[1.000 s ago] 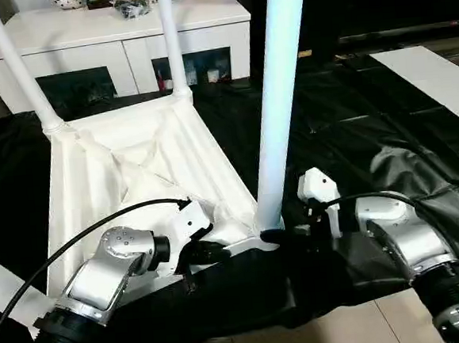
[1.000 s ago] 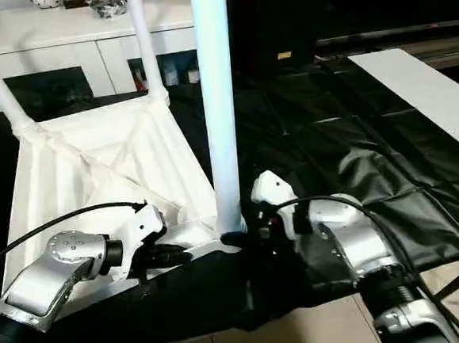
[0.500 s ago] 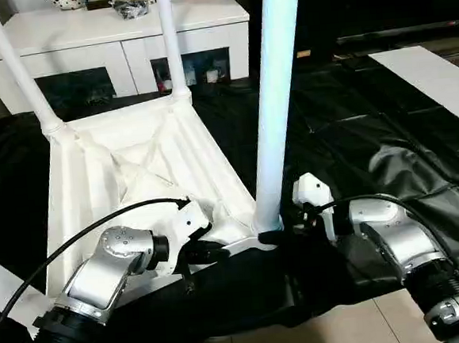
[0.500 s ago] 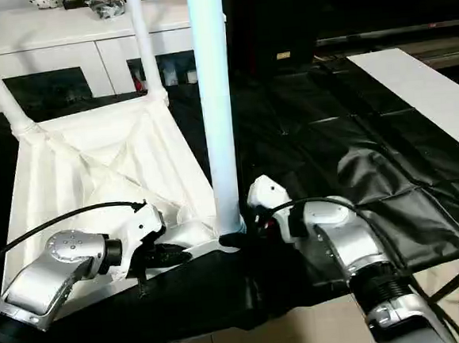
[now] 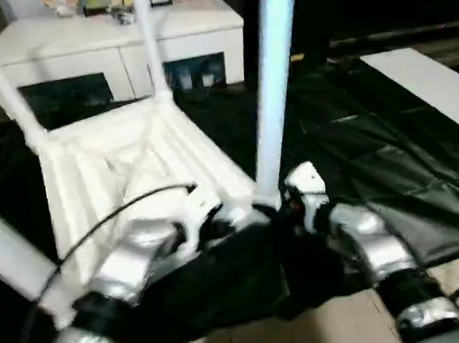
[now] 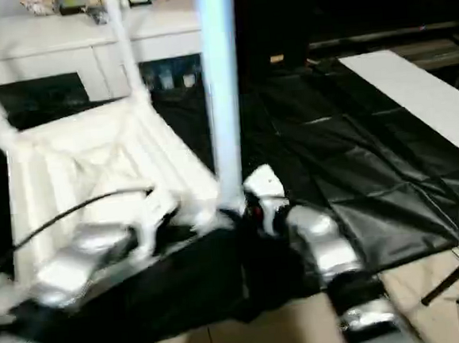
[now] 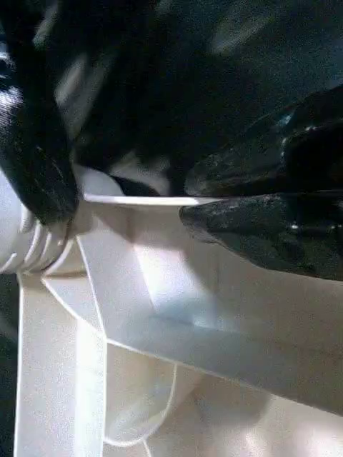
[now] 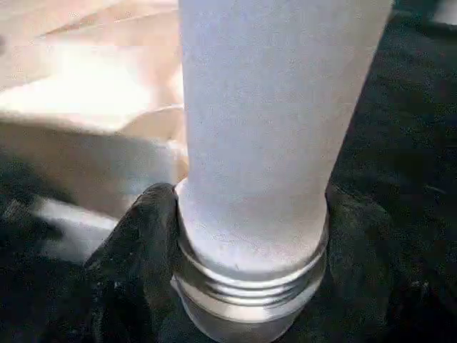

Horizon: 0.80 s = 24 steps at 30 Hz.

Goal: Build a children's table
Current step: Rotate leg to tighten

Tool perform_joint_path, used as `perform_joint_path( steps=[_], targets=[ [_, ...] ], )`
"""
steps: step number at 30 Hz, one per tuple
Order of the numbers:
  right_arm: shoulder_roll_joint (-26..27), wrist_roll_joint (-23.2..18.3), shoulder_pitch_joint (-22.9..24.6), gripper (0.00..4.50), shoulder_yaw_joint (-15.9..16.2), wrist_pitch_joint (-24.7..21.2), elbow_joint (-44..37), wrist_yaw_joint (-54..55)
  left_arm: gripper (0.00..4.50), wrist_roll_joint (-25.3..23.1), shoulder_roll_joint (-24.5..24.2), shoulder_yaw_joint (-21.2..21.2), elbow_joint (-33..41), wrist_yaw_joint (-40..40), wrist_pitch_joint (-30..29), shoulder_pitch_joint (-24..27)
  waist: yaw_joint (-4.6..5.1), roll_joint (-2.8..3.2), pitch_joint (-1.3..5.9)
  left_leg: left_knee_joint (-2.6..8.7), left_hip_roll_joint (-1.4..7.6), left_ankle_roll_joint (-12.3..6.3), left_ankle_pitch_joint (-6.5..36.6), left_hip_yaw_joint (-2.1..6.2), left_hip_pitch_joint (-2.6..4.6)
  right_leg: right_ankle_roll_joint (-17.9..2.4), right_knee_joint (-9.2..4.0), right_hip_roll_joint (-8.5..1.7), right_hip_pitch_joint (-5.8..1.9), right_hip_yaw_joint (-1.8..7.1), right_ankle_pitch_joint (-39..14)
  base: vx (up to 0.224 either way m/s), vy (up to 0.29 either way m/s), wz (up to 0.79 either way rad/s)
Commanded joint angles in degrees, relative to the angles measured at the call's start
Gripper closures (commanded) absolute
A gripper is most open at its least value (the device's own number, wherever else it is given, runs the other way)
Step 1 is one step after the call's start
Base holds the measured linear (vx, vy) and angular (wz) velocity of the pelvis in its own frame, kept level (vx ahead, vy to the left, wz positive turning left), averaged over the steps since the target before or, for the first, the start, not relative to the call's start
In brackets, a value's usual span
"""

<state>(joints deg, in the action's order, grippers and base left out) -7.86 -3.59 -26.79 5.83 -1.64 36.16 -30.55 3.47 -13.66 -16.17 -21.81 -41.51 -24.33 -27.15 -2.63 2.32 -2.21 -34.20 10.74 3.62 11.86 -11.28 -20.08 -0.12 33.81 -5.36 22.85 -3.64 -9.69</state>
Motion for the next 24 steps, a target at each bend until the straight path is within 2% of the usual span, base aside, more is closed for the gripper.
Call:
perform_joint_path(
  steps=[1,2,4,5,6,7,9,10,11,12,13,14,16,17,18,20,22,24],
  targets=[
    [3.8,0.18,1.27,1.82,0.67,-2.59,-0.16,5.27,4.5,-1.0,2.63,3.68,-5.94,10.95,1.08,-1.88,0.4,-0.81,2.13,4.75,1.52,-0.02,22.37,1.67,1.22,-4.06,-6.78,-2.73,-0.32,1.45,-37.66,0.0,0.0,0.0],
    [5.53,0.22,1.08,1.83,0.14,-3.18,0.25,8.47,4.5,-1.45,3.82,4.35,-7.7,13.31,1.79,-3.01,0.56,-0.58,1.98,4.83,1.47,0.13,23.43,1.77,1.35,-3.34,-7.16,-2.69,-0.16,1.2,-38.85,0.0,0.0,0.0],
    [8.93,-0.17,0.42,1.83,-1.39,-4.34,1.31,14.25,4.5,-2.54,5.8,5.31,-10.89,17.76,3.34,-5.1,0.65,-0.5,2.17,4.94,1.36,0.26,24.0,1.9,1.66,-2.64,-7.57,-2.72,-0.28,0.76,-38.72,0.0,0.0,0.0],
    [10.1,-0.42,0.16,1.83,-1.91,-4.76,1.66,15.74,4.5,-2.92,6.36,5.38,-11.94,18.76,3.87,-5.8,0.7,-0.58,2.22,5.28,1.39,0.11,23.89,2.01,1.36,-2.43,-7.56,-2.66,-0.52,0.75,-37.65,0.0,0.0,0.0],
    [10.86,-0.39,-0.03,1.83,-1.95,-5.05,1.87,16.44,4.5,-3.18,6.73,5.25,-12.65,19.19,4.15,-6.31,0.64,-0.54,2.24,5.37,1.41,0.01,23.9,2.06,1.37,-2.39,-7.61,-2.72,-0.51,0.78,-37.19,0.0,0.0,0.0],
    [11.42,-0.01,-0.02,1.83,-1.58,-5.47,1.7,16.47,4.5,-3.31,7.13,5.2,-13.32,19.32,4.54,-6.76,0.66,-0.38,2.2,5.53,1.48,-0.03,24.54,2.16,1.45,-2.58,-7.68,-2.81,-0.56,0.71,-36.48,0.0,0.0,0.0],
    [11.4,1.58,0.63,1.83,0.31,-5.41,0.11,15.04,4.5,-3.48,7.34,4.36,-13.77,17.67,5.02,-7.09,0.69,-0.14,2.15,6.06,1.67,-0.08,25.15,2.32,1.16,-2.85,-7.53,-2.84,-0.95,0.77,-34.85,0.0,0.0,0.0],
    [11.17,0.49,1.19,1.83,0.15,-5.13,-1.28,13.0,4.5,-3.54,6.93,3.66,-13.34,16.08,5.17,-6.71,0.77,-0.33,2.15,6.11,1.71,-0.03,25.66,2.33,1.17,-3.06,-7.63,-2.97,-0.92,0.89,-34.53,0.0,0.0,0.0],
    [11.1,-0.35,1.45,1.48,-0.16,-5.04,-1.94,11.91,4.5,-3.57,6.7,3.39,-13.09,15.37,5.21,-6.46,0.67,-0.47,2.19,6.12,1.67,-0.26,25.59,2.24,1.28,-3.13,-7.65,-3.09,-0.88,1.06,-34.58,0.0,0.0,0.0],
    [11.1,-0.35,1.45,1.48,-0.16,-5.04,-1.94,11.91,4.5,-3.57,6.7,3.39,-13.09,15.37,5.21,-6.46,0.62,-0.47,2.27,6.11,1.65,-0.48,25.19,2.19,1.36,-3.27,-7.65,-3.16,-0.88,1.14,-34.28,0.0,0.0,0.0],
    [10.24,-0.73,1.89,1.27,-0.25,-4.76,-3.16,10.6,4.5,-3.65,6.07,2.83,-12.33,13.88,5.29,-5.88,0.57,-0.5,2.43,6.24,1.71,-0.94,23.51,2.17,1.11,-3.91,-7.46,-3.31,-1.16,1.29,-32.64,0.0,0.0,0.0],
    [9.73,-0.72,2.19,1.11,-0.28,-4.69,-4.04,10.14,4.5,-3.77,5.74,2.5,-12.21,12.98,5.57,-5.65,0.46,-0.6,2.47,6.42,1.79,-1.6,21.73,2.16,0.53,-4.17,-7.28,-3.4,-1.64,1.38,-30.91,0.0,0.0,0.0],
    [7.55,-1.46,3.08,0.98,-0.9,-5.78,-6.66,8.54,4.5,-3.79,4.68,1.72,-11.55,9.96,6.19,-4.82,0.69,-0.82,2.37,6.52,1.77,-2.23,20.99,2.16,-0.03,-4.13,-7.06,-3.41,-1.89,1.37,-30.32,0.0,0.0,0.0],
    [6.3,-2.11,3.48,0.98,-1.21,-6.5,-7.78,7.15,4.5,-3.68,4.19,1.43,-11.1,8.68,6.39,-4.41,1.16,-0.8,2.5,6.77,1.78,-2.39,19.56,2.56,-1.01,-4.03,-6.58,-3.6,-2.86,1.2,-29.41,0.0,0.0,0.0],
    [4.72,-3.03,3.92,0.79,-1.45,-7.54,-9.09,4.86,4.5,-3.56,3.69,1.25,-10.73,7.42,6.42,-4.04,1.17,-0.51,2.62,6.83,1.86,-2.3,18.49,2.74,-1.35,-4.06,-6.49,-3.72,-3.21,1.09,-28.65,0.0,-0.006,-0.21],
    [0.9,-5.14,5.11,0.63,-1.0,-9.56,-12.1,-2.1,4.5,-3.34,2.78,0.85,-10.06,5.2,6.79,-3.5,0.85,-0.52,2.56,6.49,2.14,-2.24,19.91,2.49,-0.16,-5.69,-6.79,-3.52,-2.26,1.42,-26.4,0.0,0.0,0.0],
    [-2.57,-6.04,6.31,0.54,0.32,-10.28,-14.51,-8.34,4.5,-3.11,2.16,0.49,-9.43,3.64,6.67,-3.14,0.27,-0.68,2.67,6.09,2.2,-2.72,18.64,1.97,0.55,-7.88,-6.51,-3.4,-1.84,2.0,-22.79,0.0,0.0,0.0],
    [-7.78,-6.35,7.87,0.35,2.27,-10.07,-16.77,-16.15,4.5,-2.62,1.12,-0.36,-8.37,0.43,7.27,-2.61,0.02,-0.91,2.55,5.97,2.13,-3.73,17.29,1.78,0.12,-8.76,-6.19,-3.29,-2.18,2.1,-21.76,0.0,0.0,0.0]
  ],
)
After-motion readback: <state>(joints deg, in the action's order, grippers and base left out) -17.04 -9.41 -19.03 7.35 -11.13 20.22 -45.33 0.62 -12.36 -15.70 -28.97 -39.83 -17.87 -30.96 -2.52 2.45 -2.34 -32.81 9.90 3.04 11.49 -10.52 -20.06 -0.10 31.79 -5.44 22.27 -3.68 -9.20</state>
